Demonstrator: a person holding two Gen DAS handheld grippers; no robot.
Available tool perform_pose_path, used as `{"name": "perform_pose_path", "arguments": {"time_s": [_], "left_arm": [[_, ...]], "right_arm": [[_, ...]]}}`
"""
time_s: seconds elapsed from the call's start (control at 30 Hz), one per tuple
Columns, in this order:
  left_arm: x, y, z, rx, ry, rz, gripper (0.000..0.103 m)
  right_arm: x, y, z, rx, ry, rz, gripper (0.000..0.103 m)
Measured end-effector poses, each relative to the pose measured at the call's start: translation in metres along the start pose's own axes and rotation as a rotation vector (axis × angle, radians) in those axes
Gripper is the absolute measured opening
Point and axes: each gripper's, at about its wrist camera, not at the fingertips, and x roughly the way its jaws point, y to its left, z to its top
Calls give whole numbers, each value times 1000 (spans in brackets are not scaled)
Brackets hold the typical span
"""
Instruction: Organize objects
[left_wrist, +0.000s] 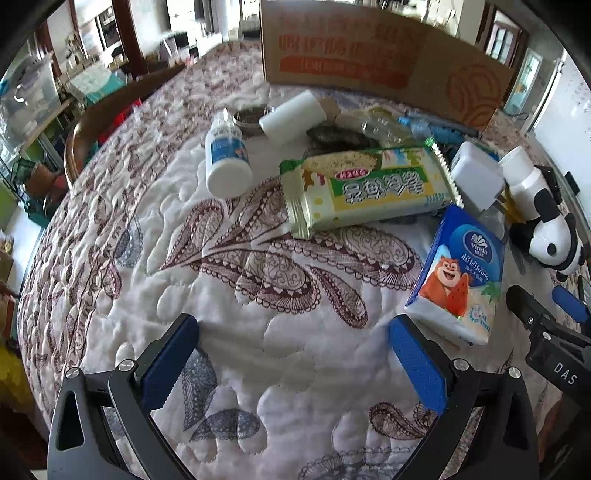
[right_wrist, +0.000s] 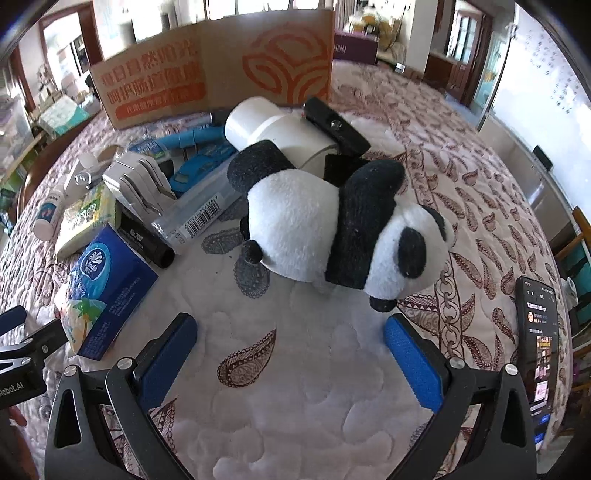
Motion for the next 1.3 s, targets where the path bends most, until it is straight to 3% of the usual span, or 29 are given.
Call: {"name": "perform_pose_path", "arguments": {"time_s": [0.1,0.2,0.5,0.57,0.67,0.8,0.93,1.03,1.07,1.1,1.17,1.2,1.23,1.27,1.3], "left_arm": [[-4,3,-6,3,-64,-2,103],[0,9,-4,9,-123,-9,103],[-5,15,-1,31,-117,-15,103],[-22,10,-21,42,-99,-52,103],[-45,14,-33,37,-144,-186,103],[-58,-7,-32,153,-152,-272,103],[-45,-49,-26,289,-136,-230,103],[-33,-67,-17,331,-126,-198,103],[-31,-70,-14,330,-129,-192,103],[-31,-73,-12,325,-136,-186,103],[-29,-76,-7,316,-138,-184,103],[-23,-77,-4,315,-127,-183,102],[-22,-82,-3,317,-114,-183,94],[-19,-84,-3,323,-99,-187,85],[-14,-86,-2,332,-79,-182,61]], "right_arm": [[-3,-1,-8,6,-59,-4,103],[-3,1,-8,8,-61,-6,103],[-4,-2,-9,9,-67,-4,103],[-4,-2,-10,3,-66,1,103],[-10,-9,-16,-27,-69,29,103],[-19,-19,-26,-9,-78,49,103],[-26,-30,-32,22,-89,91,103],[-28,-37,-35,16,-92,82,103],[-28,-40,-36,18,-92,63,62],[-28,-43,-36,19,-95,45,59],[-29,-51,-34,33,-99,56,65],[-29,-56,-34,45,-100,67,53],[-29,-59,-33,55,-103,80,59],[-28,-61,-32,61,-106,85,59],[-28,-63,-31,63,-108,83,68]]}}
